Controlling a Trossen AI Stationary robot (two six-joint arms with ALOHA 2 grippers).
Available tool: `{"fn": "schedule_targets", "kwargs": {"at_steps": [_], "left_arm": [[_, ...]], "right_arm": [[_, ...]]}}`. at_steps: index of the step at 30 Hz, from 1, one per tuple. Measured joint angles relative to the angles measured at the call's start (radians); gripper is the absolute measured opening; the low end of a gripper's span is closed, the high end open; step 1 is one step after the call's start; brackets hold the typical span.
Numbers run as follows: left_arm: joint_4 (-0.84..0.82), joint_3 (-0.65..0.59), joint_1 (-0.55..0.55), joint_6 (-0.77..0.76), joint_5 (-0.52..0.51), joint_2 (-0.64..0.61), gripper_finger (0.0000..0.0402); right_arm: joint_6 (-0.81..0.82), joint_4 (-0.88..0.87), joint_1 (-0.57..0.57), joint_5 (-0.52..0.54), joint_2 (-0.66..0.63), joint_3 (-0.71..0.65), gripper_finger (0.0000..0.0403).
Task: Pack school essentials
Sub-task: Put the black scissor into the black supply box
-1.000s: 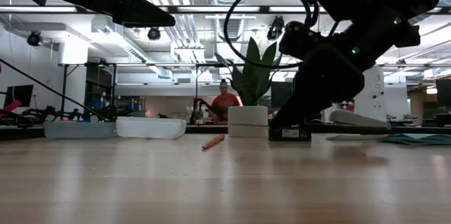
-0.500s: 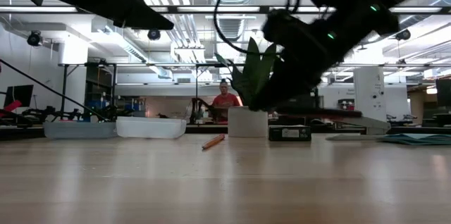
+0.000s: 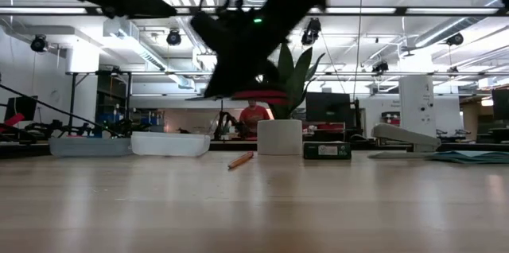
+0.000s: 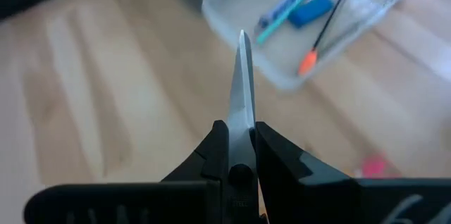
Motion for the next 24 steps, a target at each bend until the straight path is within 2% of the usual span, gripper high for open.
{"fn": "schedule_targets", "kwargs": {"at_steps": [12, 20, 24], "left_arm": [[0.015, -0.108, -0.021, -0.027, 0.007, -0.187, 0.0151], [0.034, -0.11, -0.042, -0.029, 0.007, -0.216, 0.0151], [0.034, -0.11, -0.044, -0.029, 0.007, -0.216, 0.0151]], "right_arm": [[0.024, -0.265, -0.156, 0.003, 0.327, 0.548, 0.0043], [0.034, -0.291, -0.224, 0.009, 0.484, 0.77, 0.0043], [0.014, -0.29, -0.237, 0.085, 0.531, 0.835, 0.0043]]}}
